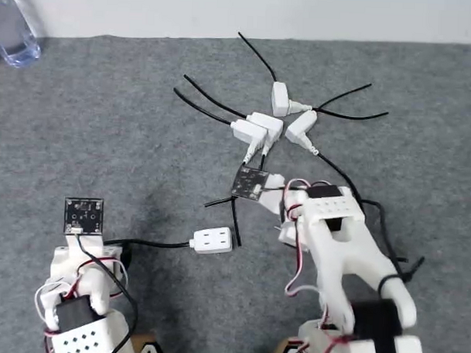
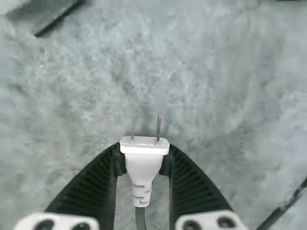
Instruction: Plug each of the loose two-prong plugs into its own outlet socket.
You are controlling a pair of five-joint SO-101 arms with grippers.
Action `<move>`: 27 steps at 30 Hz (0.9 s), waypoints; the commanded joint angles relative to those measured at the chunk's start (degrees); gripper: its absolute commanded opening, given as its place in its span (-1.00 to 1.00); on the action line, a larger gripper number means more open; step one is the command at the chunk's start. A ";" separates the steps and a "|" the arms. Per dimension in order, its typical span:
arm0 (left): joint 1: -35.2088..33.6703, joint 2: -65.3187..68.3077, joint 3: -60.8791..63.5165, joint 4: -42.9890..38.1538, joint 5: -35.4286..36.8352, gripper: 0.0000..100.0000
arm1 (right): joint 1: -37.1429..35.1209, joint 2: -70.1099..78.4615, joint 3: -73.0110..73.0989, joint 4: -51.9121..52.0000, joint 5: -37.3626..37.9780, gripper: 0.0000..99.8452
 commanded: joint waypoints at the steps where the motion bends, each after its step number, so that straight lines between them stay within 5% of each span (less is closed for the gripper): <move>1: 4.57 -0.70 -0.92 0.18 2.81 -0.41 | -5.05 -7.69 -4.22 6.37 -1.05 -0.98; 7: 17.41 -0.70 -0.75 -0.88 3.87 -0.42 | -12.62 -16.04 -4.31 12.26 -6.24 -0.98; 13: 26.20 -0.70 -0.75 -11.52 17.05 -0.42 | -15.16 -20.62 -4.31 14.29 -7.03 -0.98; 19: 27.87 -0.70 -0.31 -20.92 35.87 -0.42 | -15.43 -22.99 -5.71 15.87 -7.38 -0.98; 27: 41.14 -0.70 -0.31 -22.24 64.00 -0.41 | -19.47 -23.87 -15.38 22.20 -11.25 -0.98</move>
